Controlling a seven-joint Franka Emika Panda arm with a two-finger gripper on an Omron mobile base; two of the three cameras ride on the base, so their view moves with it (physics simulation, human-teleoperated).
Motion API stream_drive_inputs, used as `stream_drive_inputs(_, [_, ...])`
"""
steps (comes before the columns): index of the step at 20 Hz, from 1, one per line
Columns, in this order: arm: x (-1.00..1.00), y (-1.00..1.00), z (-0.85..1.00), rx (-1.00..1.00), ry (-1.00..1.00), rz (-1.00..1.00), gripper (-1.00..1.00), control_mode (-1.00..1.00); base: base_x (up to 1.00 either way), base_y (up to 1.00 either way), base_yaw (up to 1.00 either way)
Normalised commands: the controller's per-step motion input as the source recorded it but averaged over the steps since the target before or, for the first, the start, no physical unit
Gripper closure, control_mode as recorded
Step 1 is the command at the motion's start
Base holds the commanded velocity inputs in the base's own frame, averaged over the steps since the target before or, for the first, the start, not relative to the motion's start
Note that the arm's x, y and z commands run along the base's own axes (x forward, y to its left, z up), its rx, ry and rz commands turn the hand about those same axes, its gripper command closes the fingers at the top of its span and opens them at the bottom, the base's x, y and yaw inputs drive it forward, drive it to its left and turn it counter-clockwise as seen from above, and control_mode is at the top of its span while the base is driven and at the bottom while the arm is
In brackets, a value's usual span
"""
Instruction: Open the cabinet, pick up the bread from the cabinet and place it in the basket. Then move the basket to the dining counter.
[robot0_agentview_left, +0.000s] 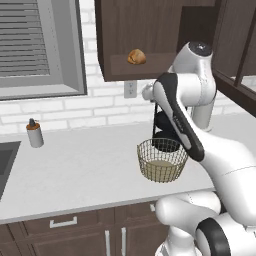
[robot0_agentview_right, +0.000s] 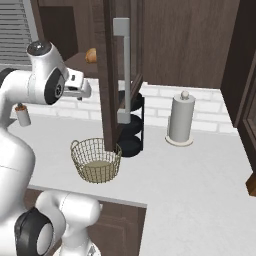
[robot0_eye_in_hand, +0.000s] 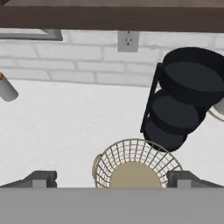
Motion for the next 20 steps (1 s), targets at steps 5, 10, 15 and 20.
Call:
stream_drive_inputs(5, [0.08, 0.0, 0.83, -0.01, -0.16, 0.01, -1.0, -1.0, 0.0, 0.0, 0.0])
stream_drive_inputs(10, [0.2, 0.0, 0.51, 0.0, -0.25, 0.01, -1.0, -1.0, 0.0, 0.0, 0.0])
stream_drive_inputs(15, [0.55, -0.05, 0.2, 0.0, -0.21, 0.03, -1.0, -1.0, 0.0, 0.0, 0.0])
stream_drive_inputs(20, [0.59, -0.17, 0.01, 0.0, -0.01, 0.12, -1.0, -1.0, 0.0, 0.0, 0.0])
